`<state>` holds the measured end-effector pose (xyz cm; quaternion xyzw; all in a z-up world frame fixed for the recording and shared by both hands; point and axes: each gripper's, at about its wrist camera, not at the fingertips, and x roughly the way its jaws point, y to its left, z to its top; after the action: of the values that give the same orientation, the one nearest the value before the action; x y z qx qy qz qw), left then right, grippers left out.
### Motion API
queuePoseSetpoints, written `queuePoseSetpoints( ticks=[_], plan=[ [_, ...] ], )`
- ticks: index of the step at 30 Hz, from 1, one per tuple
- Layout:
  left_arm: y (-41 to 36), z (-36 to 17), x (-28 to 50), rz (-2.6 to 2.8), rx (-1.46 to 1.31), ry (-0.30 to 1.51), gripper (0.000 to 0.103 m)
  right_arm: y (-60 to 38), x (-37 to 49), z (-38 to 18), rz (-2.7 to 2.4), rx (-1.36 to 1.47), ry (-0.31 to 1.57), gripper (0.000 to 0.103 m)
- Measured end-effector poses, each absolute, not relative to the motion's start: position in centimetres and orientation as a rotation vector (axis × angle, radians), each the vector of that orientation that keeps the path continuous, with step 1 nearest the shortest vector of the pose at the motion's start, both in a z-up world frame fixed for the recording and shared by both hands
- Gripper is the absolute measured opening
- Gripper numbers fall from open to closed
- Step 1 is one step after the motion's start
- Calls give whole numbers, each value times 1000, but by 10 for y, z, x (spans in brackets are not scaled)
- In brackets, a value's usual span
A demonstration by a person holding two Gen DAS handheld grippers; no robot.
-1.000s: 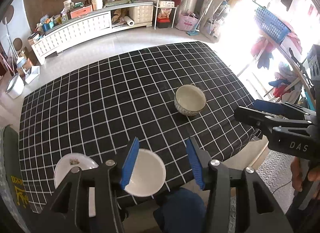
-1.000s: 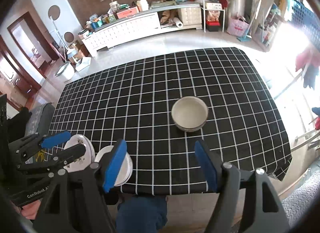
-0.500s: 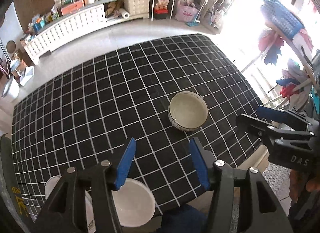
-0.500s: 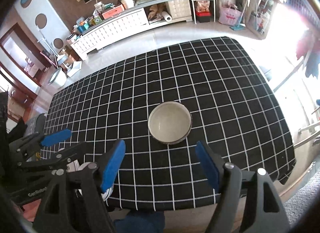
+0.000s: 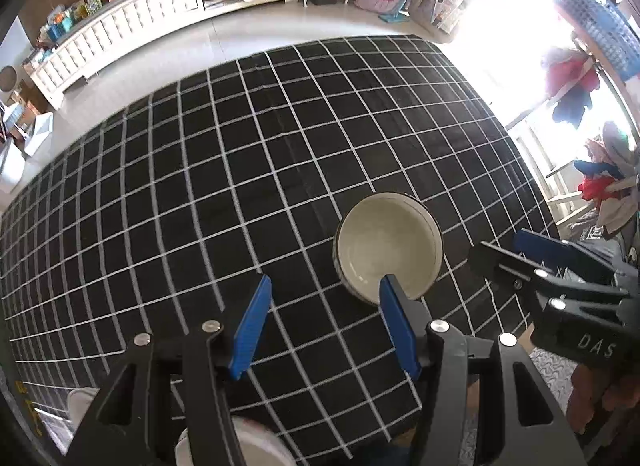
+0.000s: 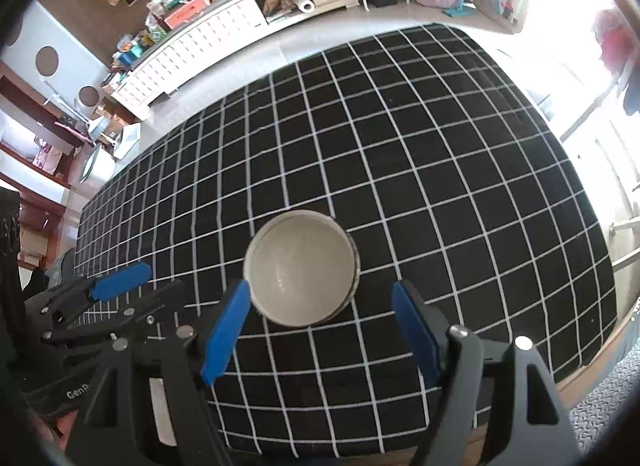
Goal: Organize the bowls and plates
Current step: 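Move both tools toward the speckled patterned bowl, then grip the rim of the speckled patterned bowl with both tools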
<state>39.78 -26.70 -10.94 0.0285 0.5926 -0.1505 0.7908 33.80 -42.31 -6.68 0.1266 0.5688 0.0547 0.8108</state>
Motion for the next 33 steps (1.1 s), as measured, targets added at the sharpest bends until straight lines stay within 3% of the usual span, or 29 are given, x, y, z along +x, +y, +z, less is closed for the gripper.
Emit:
queuePoseSetpoints(
  ticks=[3,8,14,18,22,27,33],
  plan=[
    [-272,-127,410,-301,60,1294,54,-429,347,-80,91,292,1241,77],
    [-273,-156,429,-298,16,1355,44,-430,360,-96,96,295,1269,77],
    [-276,-176,437,-297,26,1383,37,-421,367,-115,111,265,1309,59],
    [-278,-185,438,-316,20,1399,25,-413,368,-126,130,247,1342,43],
    [-280,-189,436,-334,16,1403,20,-410,366,-129,114,210,1344,33],
    [-286,-191,435,-352,20,1416,10,-420,361,-130,92,170,1341,10],
    [-306,-200,431,-351,54,1406,7,-434,353,-133,91,140,1338,10]
  ],
)
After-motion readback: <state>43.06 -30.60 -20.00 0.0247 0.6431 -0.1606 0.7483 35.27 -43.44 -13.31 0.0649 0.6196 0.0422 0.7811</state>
